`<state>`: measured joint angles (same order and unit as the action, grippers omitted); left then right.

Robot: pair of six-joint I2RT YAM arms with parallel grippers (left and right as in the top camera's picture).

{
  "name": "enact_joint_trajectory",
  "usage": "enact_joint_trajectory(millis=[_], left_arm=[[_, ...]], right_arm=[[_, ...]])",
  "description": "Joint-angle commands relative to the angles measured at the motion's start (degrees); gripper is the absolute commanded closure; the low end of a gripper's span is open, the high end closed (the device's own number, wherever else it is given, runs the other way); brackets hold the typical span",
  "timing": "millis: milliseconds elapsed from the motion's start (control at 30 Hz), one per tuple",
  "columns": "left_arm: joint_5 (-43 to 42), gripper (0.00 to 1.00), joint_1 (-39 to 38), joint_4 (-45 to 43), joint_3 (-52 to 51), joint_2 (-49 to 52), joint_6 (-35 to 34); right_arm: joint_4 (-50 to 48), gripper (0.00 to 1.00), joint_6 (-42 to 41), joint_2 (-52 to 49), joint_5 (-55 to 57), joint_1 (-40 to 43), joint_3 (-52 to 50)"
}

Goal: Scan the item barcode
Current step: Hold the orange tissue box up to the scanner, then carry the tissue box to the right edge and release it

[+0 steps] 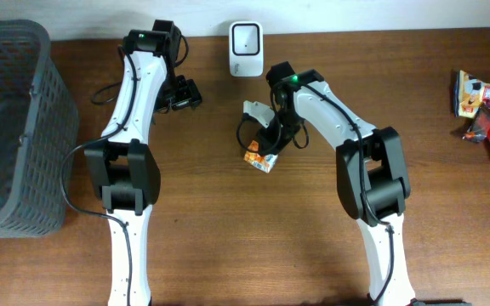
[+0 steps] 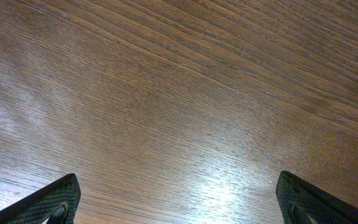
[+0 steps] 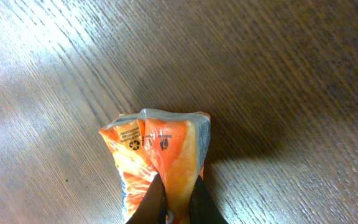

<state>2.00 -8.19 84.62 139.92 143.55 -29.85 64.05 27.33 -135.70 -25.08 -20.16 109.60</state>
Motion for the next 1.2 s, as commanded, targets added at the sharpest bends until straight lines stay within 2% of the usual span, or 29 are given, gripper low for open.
enact_joint_trajectory(millis=[0,100,167,267,433,533,633,867,933,1167], left_arm=[[0.8,0.01,0.0,0.1,-0.3,-0.7,-0.5],[0.8,0.01,0.0,0.1,-0.3,-0.7,-0.5],[0.8,0.01,0.0,0.1,-0.3,-0.7,-0.5],[0.8,0.01,0.0,0.1,-0.3,-0.7,-0.5],[0.8,0.01,0.0,0.1,-0.3,-0.7,-0.5],[0.8,0.01,0.0,0.1,-0.3,-0.7,-0.5],[0.8,0.01,0.0,0.1,-0.3,-0.7,-0.5],[0.8,0.01,0.0,0.1,-0.3,-0.7,-0.5],[0.8,0.01,0.0,0.1,-0.3,-0.7,-0.5],[0.8,0.01,0.0,0.1,-0.3,-0.7,-0.5]], right_arm=[[-0.8,0.96,-6.9,0.3,1.7,2.1,6.4],[-2.7,0.96,-8.3,0.3,7.2,3.1,17.8],[-7.3,0.96,-8.3,0.3,12.1,2.6,21.2],[-19.1,0.96,-8.3,0.1,24.1,1.0,21.4],[-35.1,0.96,-7.7,-0.1,37.6,-0.9,21.4],[-41.5,0.96,-6.1,-1.0,38.0,-1.0,21.4],[-47.7,0.96,1.7,-4.2,37.8,-1.0,21.4],[-49.4,0.96,15.8,-8.3,35.6,-2.4,21.4],[-49.8,0.96,17.9,-8.4,35.6,-3.3,21.4],[-51.2,0.96,16.6,-8.4,34.5,-3.7,21.4]])
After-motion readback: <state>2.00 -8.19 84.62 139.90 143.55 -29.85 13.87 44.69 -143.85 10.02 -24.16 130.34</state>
